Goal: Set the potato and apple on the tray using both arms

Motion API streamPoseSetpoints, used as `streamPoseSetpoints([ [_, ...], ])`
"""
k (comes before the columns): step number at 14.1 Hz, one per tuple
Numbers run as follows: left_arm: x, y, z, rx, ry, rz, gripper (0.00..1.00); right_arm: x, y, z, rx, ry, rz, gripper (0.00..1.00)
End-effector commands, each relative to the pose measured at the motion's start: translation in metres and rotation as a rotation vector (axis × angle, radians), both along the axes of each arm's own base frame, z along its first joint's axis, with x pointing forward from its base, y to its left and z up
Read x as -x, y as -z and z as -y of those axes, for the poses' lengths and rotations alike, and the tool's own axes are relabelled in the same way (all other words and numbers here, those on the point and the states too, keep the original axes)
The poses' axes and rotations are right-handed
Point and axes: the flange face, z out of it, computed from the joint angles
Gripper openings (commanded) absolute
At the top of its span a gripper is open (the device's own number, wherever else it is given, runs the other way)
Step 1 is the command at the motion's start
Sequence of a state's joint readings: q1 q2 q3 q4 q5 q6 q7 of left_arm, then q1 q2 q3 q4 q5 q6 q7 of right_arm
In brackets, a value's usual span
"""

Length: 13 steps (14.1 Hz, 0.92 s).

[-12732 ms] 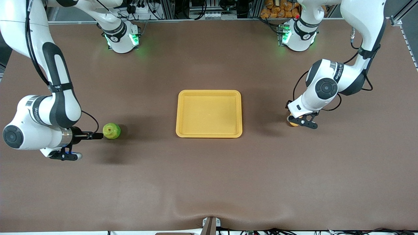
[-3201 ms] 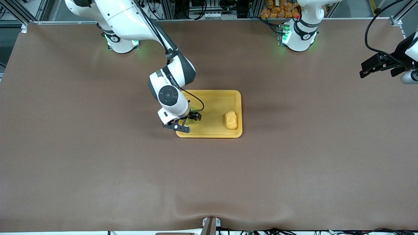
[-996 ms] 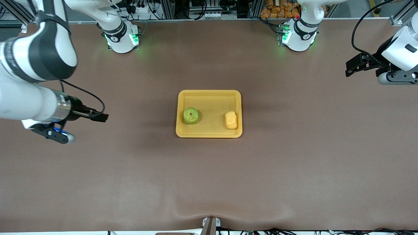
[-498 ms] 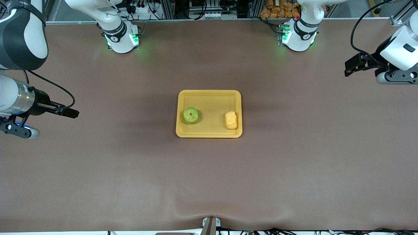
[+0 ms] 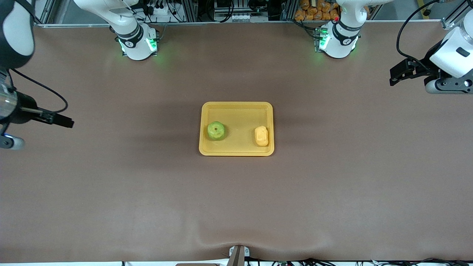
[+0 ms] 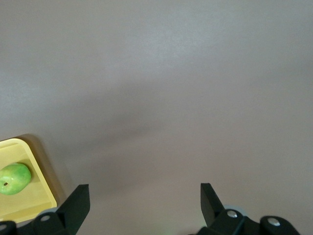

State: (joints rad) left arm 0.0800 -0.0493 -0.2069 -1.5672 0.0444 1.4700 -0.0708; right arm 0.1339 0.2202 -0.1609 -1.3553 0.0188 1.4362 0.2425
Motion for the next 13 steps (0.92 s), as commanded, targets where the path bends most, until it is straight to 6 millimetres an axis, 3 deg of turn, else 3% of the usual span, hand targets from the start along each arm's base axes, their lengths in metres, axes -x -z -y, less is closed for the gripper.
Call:
streamPoseSetpoints([
  [1,0.009,-0.009,0.001,0.012,-0.001,0.017,1.0,0.037,-0.01,0.018,-0.011,-0.024,0.051,1.0],
  [7,0.012,-0.013,-0.002,0.01,-0.005,0.018,1.0,0.078,-0.026,0.028,-0.017,-0.036,0.125,1.0],
  [13,0.011,-0.011,-0.008,0.011,-0.034,0.015,1.0,0.081,-0.029,0.067,-0.033,-0.21,0.124,1.0],
])
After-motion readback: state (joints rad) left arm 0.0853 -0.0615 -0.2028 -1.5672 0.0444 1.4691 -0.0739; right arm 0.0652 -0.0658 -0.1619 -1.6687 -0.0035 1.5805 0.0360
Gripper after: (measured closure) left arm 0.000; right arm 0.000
